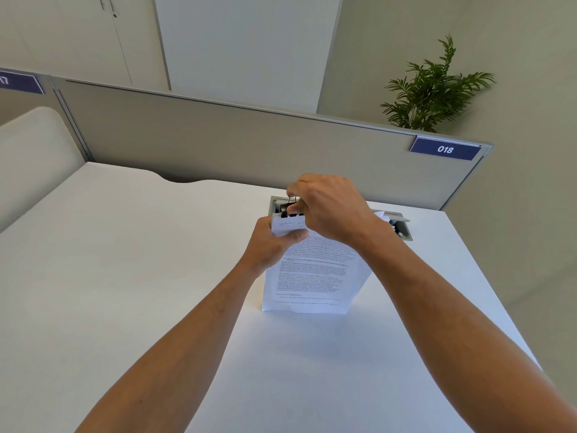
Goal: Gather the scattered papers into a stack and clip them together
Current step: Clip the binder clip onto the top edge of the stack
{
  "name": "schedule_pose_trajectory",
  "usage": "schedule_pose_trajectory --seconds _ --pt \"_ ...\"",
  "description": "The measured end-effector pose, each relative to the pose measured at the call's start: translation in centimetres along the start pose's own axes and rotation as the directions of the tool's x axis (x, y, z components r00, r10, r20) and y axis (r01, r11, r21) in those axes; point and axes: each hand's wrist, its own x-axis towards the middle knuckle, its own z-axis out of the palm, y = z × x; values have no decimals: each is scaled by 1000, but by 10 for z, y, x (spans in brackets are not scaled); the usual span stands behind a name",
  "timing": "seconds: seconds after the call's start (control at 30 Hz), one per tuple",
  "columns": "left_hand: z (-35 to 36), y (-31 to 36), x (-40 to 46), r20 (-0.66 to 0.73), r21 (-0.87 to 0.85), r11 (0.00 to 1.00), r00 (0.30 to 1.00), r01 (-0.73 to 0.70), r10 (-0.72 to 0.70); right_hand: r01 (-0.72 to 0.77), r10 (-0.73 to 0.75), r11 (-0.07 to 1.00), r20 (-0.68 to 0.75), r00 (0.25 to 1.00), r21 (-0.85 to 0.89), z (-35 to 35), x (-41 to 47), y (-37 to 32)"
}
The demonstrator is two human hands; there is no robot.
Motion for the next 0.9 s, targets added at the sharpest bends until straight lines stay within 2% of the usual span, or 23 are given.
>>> schedule_pose_trajectory --seconds 0.2,0.53,0.9 --pt "0 -1 1 -7 16 1000 1000 -3 3 -14 12 998 27 1000 53 -1 2 1" --pt "1 4 1 -2 25 998 999 -53 53 -3 2 1000 52 999 24 7 8 -5" --pt "2 5 3 -5 42 998 999 -40 40 -87 55 987 223 973 137 8 5 -4"
